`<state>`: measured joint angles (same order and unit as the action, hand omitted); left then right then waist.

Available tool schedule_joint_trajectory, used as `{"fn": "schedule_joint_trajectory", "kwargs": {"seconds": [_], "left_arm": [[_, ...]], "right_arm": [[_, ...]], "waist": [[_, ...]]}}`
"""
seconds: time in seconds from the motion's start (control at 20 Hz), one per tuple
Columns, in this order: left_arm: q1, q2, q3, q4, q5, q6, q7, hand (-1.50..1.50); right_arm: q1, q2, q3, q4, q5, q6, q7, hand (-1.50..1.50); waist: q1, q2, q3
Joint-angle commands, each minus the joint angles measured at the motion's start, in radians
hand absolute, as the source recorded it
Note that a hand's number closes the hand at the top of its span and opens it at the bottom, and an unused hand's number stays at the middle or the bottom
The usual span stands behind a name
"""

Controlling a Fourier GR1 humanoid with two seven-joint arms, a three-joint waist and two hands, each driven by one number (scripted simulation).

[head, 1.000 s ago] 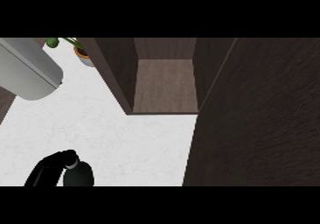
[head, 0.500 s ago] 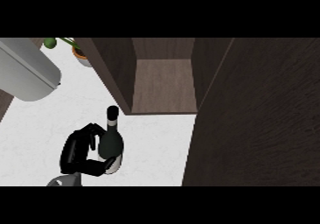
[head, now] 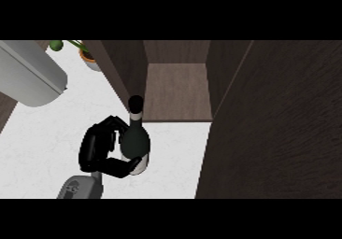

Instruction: Pick up the wine, place it into the cabinet and close the cabinet

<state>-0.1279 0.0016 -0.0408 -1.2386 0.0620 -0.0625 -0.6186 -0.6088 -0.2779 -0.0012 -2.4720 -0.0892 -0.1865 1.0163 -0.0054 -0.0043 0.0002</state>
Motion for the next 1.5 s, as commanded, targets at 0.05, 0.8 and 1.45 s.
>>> {"fn": "schedule_joint_trajectory", "kwargs": {"seconds": [0.05,0.8,1.45], "left_arm": [[-0.040,-0.002,-0.131,-0.125,0.114,0.063,0.132,1.50],[-0.323,-0.002,-0.349,-0.312,0.122,0.554,0.537,1.50],[-0.549,0.012,-0.268,-0.054,0.110,0.577,0.523,1.50]], "right_arm": [[0.009,0.007,0.009,-0.096,-0.050,-0.014,0.078,-1.50],[0.018,-0.009,-0.016,-0.122,-0.087,0.001,0.116,-1.50],[0.046,0.015,-0.039,-0.103,-0.093,0.016,0.047,-1.50]], "waist": [[-0.002,-0.001,0.000],[-0.012,0.000,0.000],[-0.008,0.002,0.000]]}}
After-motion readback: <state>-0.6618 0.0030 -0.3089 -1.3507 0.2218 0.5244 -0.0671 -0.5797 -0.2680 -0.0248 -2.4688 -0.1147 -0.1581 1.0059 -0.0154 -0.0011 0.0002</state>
